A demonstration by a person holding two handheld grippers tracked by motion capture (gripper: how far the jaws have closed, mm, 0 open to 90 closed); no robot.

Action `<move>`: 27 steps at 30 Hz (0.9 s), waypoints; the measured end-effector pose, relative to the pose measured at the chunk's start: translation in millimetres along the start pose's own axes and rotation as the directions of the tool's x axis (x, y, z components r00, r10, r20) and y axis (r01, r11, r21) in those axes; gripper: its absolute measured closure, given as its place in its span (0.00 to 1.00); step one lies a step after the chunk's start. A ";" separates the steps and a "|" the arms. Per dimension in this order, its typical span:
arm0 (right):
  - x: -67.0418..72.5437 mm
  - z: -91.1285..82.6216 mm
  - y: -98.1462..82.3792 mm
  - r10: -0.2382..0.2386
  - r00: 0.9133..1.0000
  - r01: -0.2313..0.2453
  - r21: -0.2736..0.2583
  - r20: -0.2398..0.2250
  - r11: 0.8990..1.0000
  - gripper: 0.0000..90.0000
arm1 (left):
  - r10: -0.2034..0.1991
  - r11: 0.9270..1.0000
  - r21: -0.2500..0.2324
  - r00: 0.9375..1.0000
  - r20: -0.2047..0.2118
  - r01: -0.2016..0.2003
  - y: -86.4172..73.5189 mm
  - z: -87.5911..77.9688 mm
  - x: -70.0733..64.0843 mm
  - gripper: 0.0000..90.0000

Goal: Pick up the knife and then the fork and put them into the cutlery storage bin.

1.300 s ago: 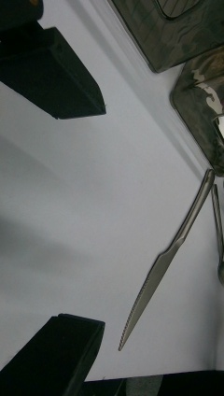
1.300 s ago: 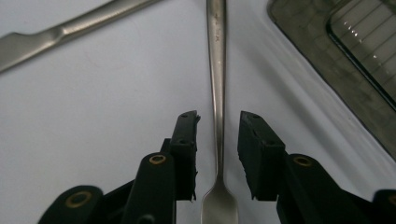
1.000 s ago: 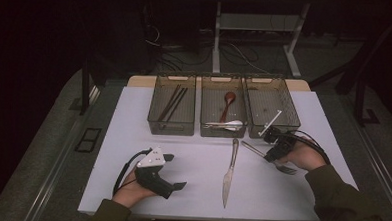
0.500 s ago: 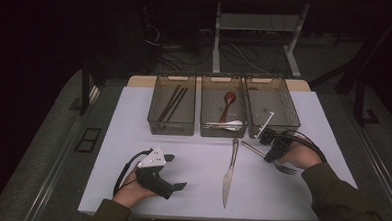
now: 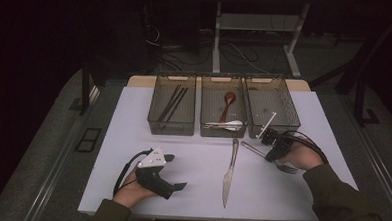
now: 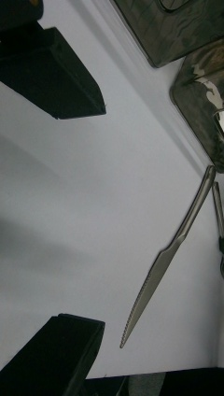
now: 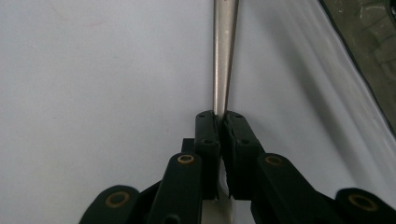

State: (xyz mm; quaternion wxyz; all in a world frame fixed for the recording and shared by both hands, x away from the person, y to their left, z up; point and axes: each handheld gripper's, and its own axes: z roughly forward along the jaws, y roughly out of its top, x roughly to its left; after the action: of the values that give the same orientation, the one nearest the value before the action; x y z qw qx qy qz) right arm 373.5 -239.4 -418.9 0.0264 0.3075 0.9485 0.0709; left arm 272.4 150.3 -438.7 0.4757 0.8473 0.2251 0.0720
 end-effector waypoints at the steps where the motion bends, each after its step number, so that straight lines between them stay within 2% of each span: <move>1: -0.9 -0.3 -1.4 -0.001 1.000 0.001 -0.005 0.011 1.000 0.93 | 0.000 1.000 0.000 1.000 0.000 0.000 0.0 0.0 0.0 0.00; 2: -0.4 -1.4 -2.5 0.010 1.000 -0.010 -0.019 -0.009 1.000 0.93 | 0.000 1.000 0.000 1.000 0.000 0.000 0.0 -0.1 0.0 0.00; 3: -1.2 -1.7 -4.3 0.009 1.000 -0.009 -0.026 0.000 1.000 0.93 | 0.000 1.000 -0.001 1.000 0.000 0.000 0.0 -0.1 0.0 0.00; 11: -1.2 -8.2 -18.0 0.028 0.999 -0.029 -0.095 -0.019 0.995 0.93 | -0.001 1.000 0.000 1.000 0.000 0.001 0.0 0.6 -0.4 0.00; 17: -0.2 -17.1 -28.2 0.059 0.997 -0.065 -0.173 -0.040 0.983 0.93 | -0.002 1.000 0.000 1.000 -0.001 0.002 -0.1 0.6 -0.3 0.00; 22: -0.5 -23.7 -38.5 0.084 0.995 -0.097 -0.259 -0.061 0.961 0.93 | -0.003 1.000 -0.001 1.000 0.000 0.003 -0.2 0.5 -0.2 0.00; 25: -1.4 -27.6 -44.8 0.098 0.992 -0.117 -0.321 -0.073 0.940 0.93 | -0.002 1.000 0.000 1.000 -0.001 0.002 -0.2 0.6 -0.3 0.00; 27: -1.5 -29.7 -49.2 0.110 0.991 -0.131 -0.364 -0.080 0.922 0.93 | -0.003 1.000 0.001 1.000 -0.001 0.003 -0.2 0.7 -0.3 0.00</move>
State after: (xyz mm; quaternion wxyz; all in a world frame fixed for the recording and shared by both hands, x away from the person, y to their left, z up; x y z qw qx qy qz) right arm 343.5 -283.2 -397.0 0.0516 0.3526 0.8980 0.2579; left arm 272.3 149.7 -439.2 0.4753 0.8471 0.2266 0.0715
